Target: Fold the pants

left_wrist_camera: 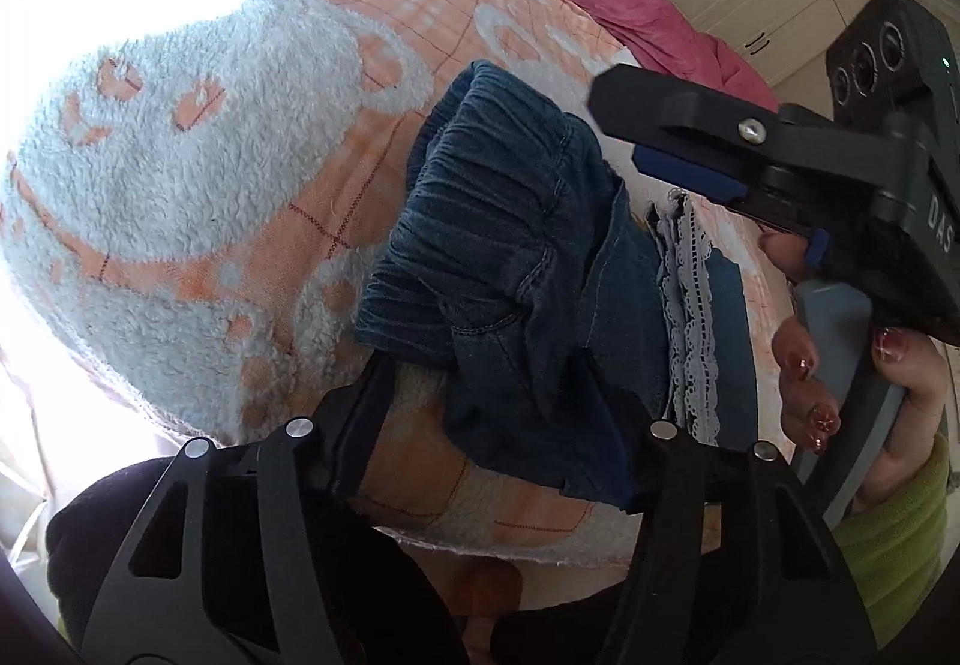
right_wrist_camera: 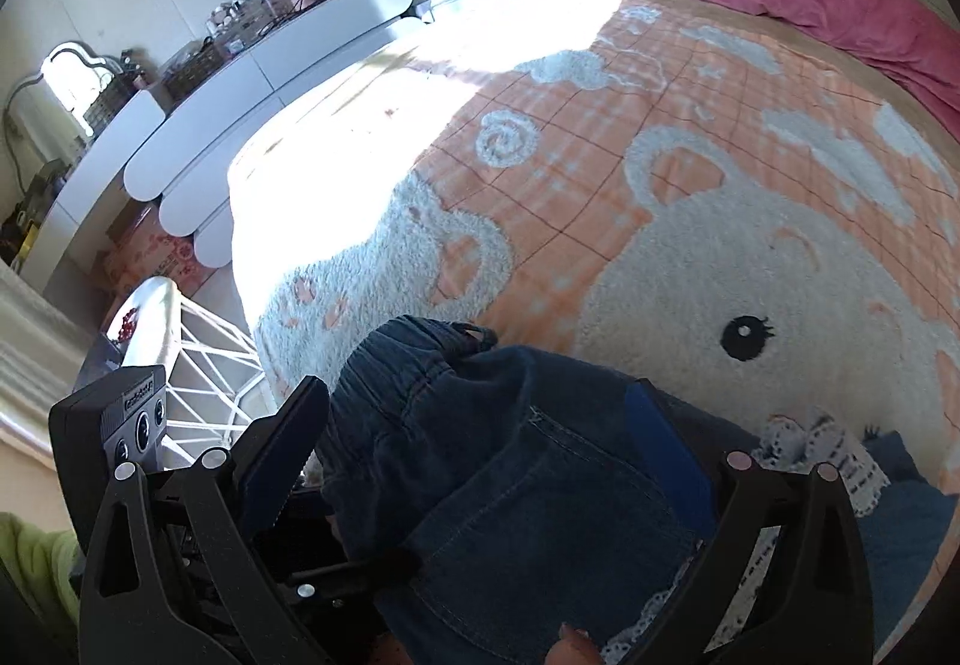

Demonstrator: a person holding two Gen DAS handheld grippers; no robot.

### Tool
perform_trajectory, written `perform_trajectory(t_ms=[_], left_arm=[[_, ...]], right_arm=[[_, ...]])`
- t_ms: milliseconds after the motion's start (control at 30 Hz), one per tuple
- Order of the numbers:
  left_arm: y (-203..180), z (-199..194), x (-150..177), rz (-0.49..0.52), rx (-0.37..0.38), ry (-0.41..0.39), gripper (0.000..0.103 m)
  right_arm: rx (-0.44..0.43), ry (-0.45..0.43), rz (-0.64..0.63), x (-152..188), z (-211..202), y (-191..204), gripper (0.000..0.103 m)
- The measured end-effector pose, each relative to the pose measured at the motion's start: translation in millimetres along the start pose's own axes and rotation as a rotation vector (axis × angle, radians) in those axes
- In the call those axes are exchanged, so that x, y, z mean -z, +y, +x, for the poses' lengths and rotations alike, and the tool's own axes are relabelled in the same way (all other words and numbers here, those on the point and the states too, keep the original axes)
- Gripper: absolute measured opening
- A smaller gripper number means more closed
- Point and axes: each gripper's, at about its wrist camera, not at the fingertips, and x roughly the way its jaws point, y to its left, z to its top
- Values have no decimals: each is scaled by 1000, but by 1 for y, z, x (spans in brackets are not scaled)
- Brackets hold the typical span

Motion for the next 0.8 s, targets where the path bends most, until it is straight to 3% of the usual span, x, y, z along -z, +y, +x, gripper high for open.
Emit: perform_trajectory(t_ms=[200, 233, 267, 300, 367, 500, 633, 800], left_arm=[[-3, 4, -1, 6, 5, 6, 50], [-3, 5, -1, 7, 5, 7, 50], [-2, 5, -1, 5, 7, 7, 50], [-3, 7, -3, 4, 9, 8, 50], [-4, 7, -3, 4, 10, 6, 50], [-7, 4, -1, 23, 23, -5, 58], [-28, 4, 1, 84, 49, -20, 55], [-64, 3, 5, 144, 70, -48, 52]], right_arm=[[-56, 69, 29, -6, 35, -4, 96], [-68, 78, 34, -5, 40, -4, 90], [-69, 81, 30, -3, 43, -4, 76], [-74, 79, 23, -1, 45, -3, 68], [-59, 58, 3, 2, 43, -1, 58], [-89, -21, -7, 7, 20, -3, 39], [-181, -142, 47, 16, -21, -19, 37], [-230, -272, 102, 36, -76, -47, 35]])
